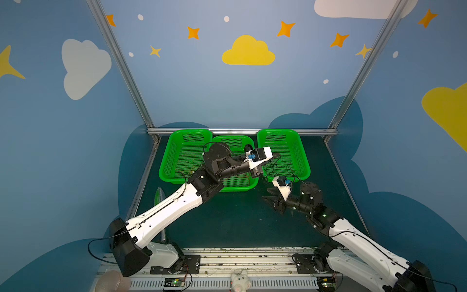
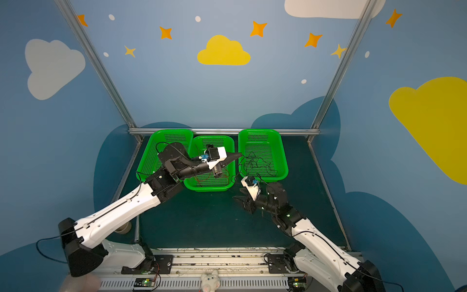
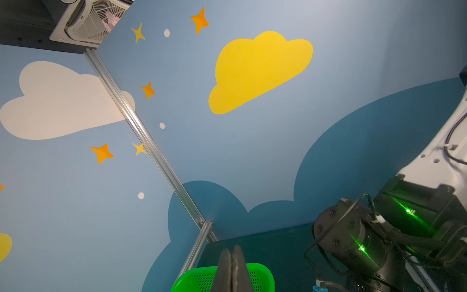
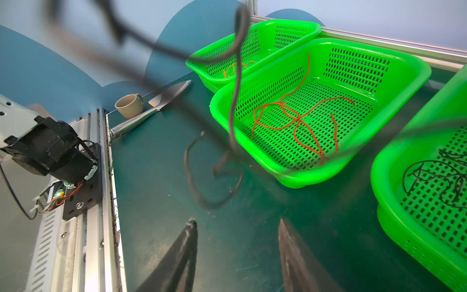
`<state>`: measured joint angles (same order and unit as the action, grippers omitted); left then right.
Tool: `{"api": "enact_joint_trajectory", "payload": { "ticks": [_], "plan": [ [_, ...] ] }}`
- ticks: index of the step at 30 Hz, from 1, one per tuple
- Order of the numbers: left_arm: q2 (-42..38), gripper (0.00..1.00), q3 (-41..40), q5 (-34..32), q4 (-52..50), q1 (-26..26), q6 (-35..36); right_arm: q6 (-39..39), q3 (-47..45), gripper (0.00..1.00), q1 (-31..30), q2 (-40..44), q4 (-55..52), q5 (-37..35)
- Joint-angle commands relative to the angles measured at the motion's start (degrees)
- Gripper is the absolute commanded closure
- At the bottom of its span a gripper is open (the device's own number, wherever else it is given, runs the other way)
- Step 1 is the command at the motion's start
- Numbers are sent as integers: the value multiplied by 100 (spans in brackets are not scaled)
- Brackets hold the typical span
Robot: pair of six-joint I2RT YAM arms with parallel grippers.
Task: Untangle and sort cables by color
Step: Straighten the cable.
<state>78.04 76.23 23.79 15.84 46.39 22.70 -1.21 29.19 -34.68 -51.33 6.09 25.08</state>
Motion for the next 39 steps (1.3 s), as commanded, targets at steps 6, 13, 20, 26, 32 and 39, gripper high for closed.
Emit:
{"api": "enact_joint_trajectory", "payload": {
  "ticks": [6,13,20,26,32,39],
  "plan": [
    [132,97,129,86,178,38,-152,-74,218,71,-65,132,159,49],
    [176,97,199,17,140,50,-98,-93,206,100,-85,142,168,146],
    [244,97,479,-149,-169,-231,-66,259,166,100,-92,145,-213,-243],
    [493,97,1024,-45,-142,-990,-301,1003,-191,100,-79,62,-116,-730],
    [862,97,1565,-11,94,-2007,-713,1533,-279,100,265,-164,-414,-898],
    [1103,97,1922,-67,294,-3192,-1222,1917,-327,100,1055,-9,-829,-1007]
  ]
}}
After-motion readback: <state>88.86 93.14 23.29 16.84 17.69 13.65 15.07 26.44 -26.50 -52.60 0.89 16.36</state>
